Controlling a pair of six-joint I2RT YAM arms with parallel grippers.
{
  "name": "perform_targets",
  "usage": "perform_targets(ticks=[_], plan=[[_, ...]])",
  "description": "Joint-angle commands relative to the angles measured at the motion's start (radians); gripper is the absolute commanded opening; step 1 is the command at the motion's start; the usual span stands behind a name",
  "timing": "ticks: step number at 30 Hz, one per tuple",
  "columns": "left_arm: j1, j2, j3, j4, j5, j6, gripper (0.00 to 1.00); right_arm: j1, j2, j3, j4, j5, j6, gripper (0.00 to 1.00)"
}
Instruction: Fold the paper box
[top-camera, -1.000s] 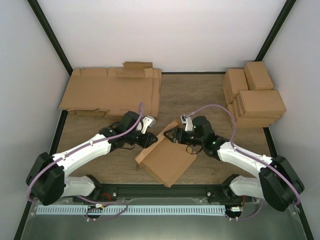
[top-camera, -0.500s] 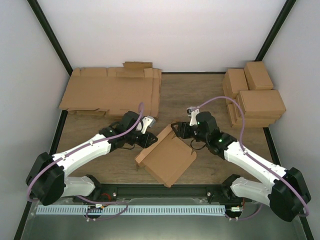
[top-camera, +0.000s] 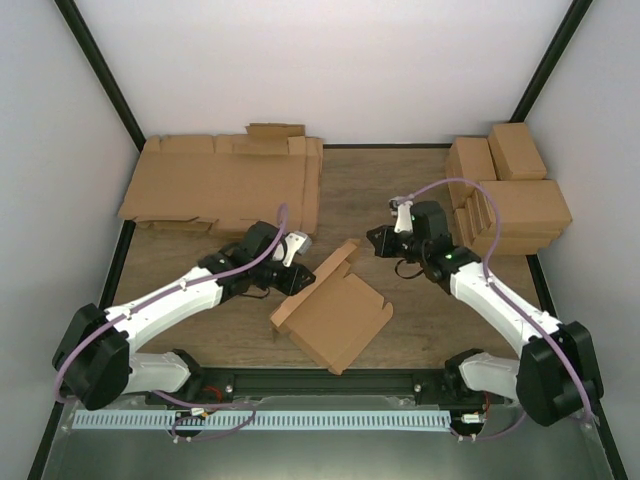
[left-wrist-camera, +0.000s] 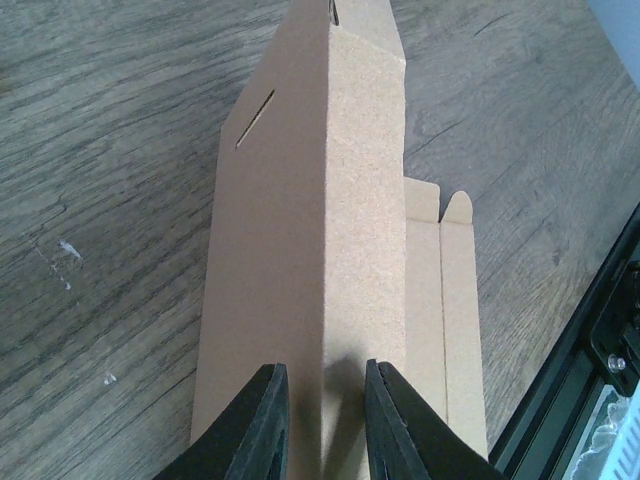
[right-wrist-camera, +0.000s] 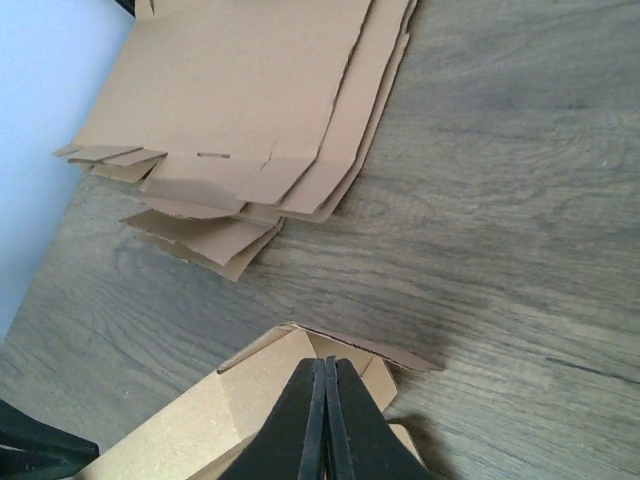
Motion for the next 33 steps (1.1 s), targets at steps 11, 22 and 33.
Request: perform_targets(ticks=[11,22,33], plan=[[-0.003,0.042,0.011,-0.069,-0.044,0.014,0.24,-0.027,0.104,0.059,-0.018,-0.184,-0.088,0.03],[-0.004,0.052,0.019,-0.072,-0.044,0.014,0.24,-0.026,0.199,0.112,-0.018,-0.205,-0.132,0.05],[-0.007,0.063,0.017,-0.066,-0.041,0.013,0.24,-0.022,0.224,0.032,0.007,-0.259,-0.165,0.06]])
